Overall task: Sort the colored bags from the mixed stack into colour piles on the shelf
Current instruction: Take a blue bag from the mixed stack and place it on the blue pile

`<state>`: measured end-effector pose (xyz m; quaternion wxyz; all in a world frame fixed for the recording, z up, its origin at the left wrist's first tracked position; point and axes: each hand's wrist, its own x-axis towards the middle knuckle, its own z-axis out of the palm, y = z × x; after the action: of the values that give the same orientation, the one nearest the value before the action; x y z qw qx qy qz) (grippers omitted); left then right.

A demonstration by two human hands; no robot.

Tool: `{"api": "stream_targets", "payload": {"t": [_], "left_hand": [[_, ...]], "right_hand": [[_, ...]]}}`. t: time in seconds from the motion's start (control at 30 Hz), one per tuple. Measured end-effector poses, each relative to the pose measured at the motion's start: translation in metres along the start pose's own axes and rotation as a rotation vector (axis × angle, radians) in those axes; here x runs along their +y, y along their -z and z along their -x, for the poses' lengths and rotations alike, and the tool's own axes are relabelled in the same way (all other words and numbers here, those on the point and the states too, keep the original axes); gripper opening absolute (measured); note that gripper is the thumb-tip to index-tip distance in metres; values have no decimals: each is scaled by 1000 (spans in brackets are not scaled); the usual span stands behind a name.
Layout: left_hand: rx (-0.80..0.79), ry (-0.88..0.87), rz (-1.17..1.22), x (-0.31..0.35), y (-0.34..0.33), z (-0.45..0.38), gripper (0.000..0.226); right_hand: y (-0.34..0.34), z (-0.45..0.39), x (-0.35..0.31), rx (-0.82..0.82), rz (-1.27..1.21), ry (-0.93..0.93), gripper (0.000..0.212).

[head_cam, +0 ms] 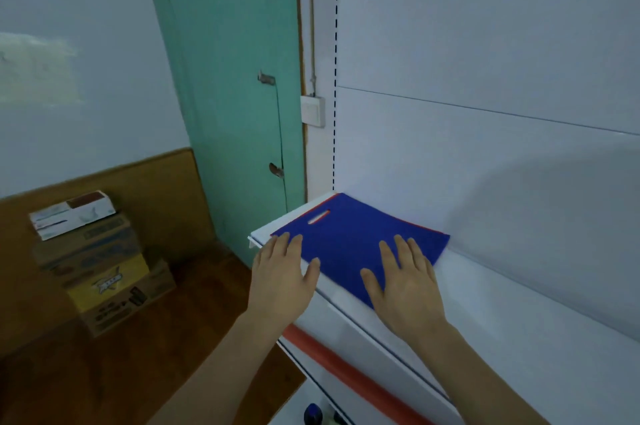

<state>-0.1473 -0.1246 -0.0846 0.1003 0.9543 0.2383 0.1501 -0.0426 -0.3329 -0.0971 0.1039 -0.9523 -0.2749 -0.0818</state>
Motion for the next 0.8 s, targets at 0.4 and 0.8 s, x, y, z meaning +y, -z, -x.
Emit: {"api": "stream_targets", "payload": {"t": [0.4, 0.8], "left_hand": [[-116, -374, 66, -62, -42, -146, 69], [-258, -498, -82, -56, -80, -156, 98]], "right_hand": [[-35, -54, -59, -32, 89, -375, 78], [-47, -41, -50, -149, 162, -691, 89]]}}
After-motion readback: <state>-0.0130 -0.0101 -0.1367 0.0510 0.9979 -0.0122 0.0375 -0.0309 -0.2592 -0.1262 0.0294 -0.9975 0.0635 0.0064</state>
